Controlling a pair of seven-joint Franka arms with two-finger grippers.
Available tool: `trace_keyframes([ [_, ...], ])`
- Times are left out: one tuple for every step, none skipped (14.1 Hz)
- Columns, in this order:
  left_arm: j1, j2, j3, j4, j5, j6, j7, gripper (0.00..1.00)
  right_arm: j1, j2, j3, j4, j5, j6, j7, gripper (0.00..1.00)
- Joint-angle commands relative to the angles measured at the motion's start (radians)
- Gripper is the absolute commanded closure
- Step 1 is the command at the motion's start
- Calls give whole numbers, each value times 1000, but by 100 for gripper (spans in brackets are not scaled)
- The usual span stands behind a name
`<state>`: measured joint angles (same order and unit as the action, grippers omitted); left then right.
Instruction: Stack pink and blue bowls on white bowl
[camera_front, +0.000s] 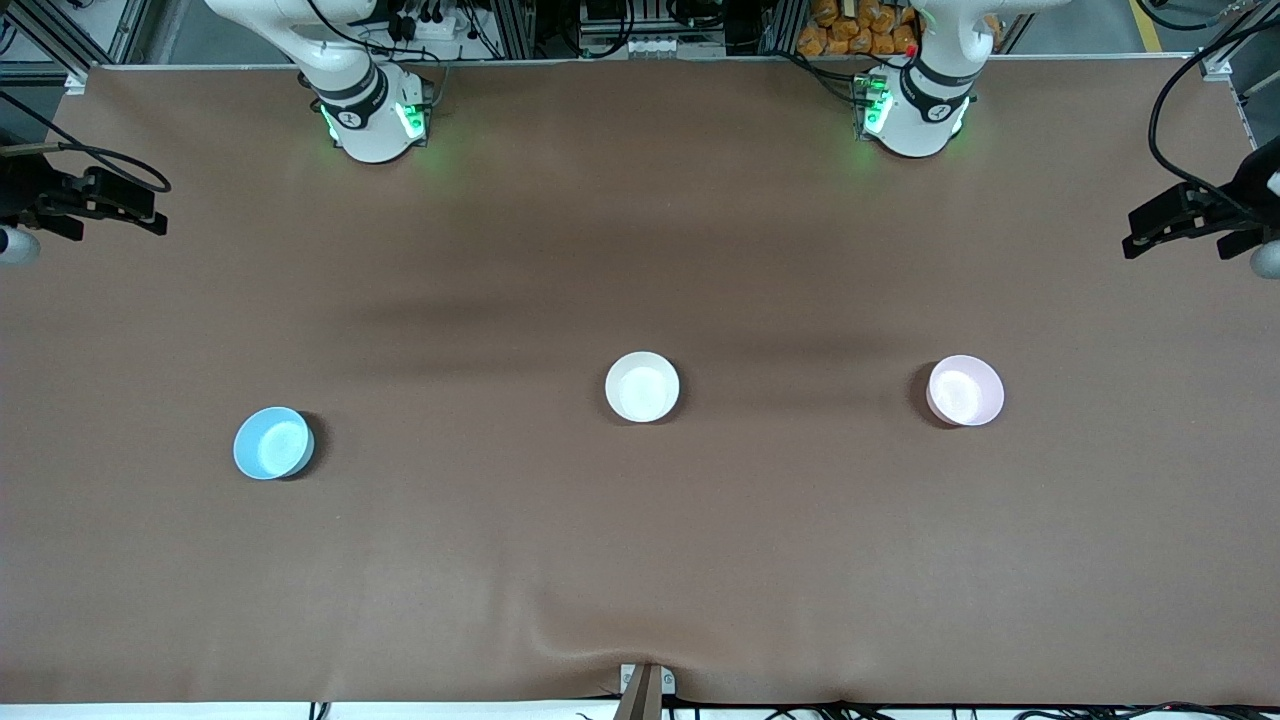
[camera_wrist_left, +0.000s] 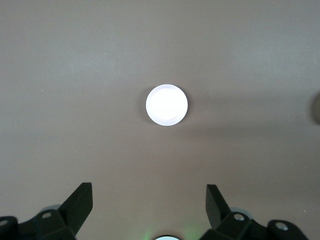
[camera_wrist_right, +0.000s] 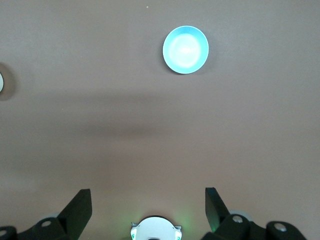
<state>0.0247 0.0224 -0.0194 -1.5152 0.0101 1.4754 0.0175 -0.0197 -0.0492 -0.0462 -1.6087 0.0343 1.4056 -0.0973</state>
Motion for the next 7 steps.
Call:
trace_keyframes([
  [37, 30, -5, 0, 14, 0, 44, 0, -2, -14, -3, -13, 15, 4, 13, 0],
  [38, 40, -5, -6, 14, -1, 47, 0, -2, -14, -3, -13, 16, 4, 13, 0],
  [38, 72, -5, -5, 16, 2, 47, 0, -2, -12, -3, -13, 15, 4, 11, 0],
  [40, 102, -5, -3, 16, 9, 47, 0, -2, -12, -3, -13, 16, 4, 11, 0],
  [40, 126, -5, -5, 17, 28, 47, 0, -3, -11, -4, -13, 16, 4, 10, 0],
  [41, 142, -5, -8, 30, 55, 48, 0, -3, -11, -4, -13, 16, 4, 7, 0],
  [44, 160, -5, -19, 30, 75, 47, 0, -3, -9, -4, -13, 16, 6, 5, 0],
])
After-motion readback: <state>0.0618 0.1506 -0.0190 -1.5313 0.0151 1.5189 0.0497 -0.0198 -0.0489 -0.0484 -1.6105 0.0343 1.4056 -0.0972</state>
